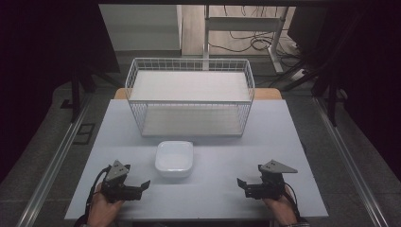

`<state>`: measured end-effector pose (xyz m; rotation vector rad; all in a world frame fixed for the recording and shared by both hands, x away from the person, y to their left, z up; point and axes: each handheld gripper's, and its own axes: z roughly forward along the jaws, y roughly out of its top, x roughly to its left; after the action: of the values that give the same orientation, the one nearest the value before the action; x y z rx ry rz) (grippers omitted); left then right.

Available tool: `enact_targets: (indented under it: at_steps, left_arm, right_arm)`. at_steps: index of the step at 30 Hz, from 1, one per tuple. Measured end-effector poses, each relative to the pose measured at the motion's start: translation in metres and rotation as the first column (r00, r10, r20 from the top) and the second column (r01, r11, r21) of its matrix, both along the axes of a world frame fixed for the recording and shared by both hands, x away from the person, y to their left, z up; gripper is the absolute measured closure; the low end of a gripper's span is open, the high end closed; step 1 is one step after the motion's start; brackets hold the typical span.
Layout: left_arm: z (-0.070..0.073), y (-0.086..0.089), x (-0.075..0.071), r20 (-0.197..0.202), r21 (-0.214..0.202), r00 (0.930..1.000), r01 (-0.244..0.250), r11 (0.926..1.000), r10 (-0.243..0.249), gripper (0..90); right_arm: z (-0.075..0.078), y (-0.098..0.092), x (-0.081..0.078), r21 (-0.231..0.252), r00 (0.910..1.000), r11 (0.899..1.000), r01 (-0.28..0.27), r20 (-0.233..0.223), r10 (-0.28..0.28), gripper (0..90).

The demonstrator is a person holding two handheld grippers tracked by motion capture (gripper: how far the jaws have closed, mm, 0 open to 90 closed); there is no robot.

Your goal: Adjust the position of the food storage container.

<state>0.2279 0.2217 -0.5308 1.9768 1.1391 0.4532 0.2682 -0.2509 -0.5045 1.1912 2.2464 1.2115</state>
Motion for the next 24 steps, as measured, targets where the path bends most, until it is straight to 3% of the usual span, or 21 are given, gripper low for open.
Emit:
enact_targets:
  at_steps: [2, 4, 6, 12, 24]
  left_arm:
    - [0.0000, -0.0005, 0.0007, 0.006, -0.004, 0.9999, 0.008, 1.0000, -0.008, 2.3]
    - [0.0009, 0.0006, 0.0005, 0.018, -0.024, 0.9998, 0.011, 0.9997, -0.010, 1.7]
    - [0.0007, 0.0014, 0.0007, 0.021, -0.016, 0.9998, 0.002, 0.9999, -0.002, 1.4]
    - [0.0004, 0.0019, 0.0014, 0.020, 0.004, 0.9998, -0.007, 1.0000, 0.007, 1.1]
    - [0.0020, 0.0021, 0.0007, 0.018, 0.020, 0.9998, -0.008, 0.9998, 0.008, 0.2]
  right_arm:
    - [-0.0001, 0.0027, 0.0017, -0.004, 0.9998, 1.000, 0.004, 0.018, -0.004, 0.0]
    - [-0.0029, 0.0042, 0.0033, -0.020, 0.9999, 1.000, -0.010, 0.004, 0.010, 0.0]
    - [-0.0048, 0.0057, 0.0033, -0.053, 1.0000, 0.999, -0.004, 0.007, 0.005, 0.0]
    - [-0.0041, 0.0109, 0.0030, -0.085, 0.9998, 0.996, 0.012, 0.016, -0.011, 0.0]
    - [-0.0023, 0.0081, 0.0037, -0.065, 0.9998, 0.998, 0.013, 0.013, -0.012, 0.0]
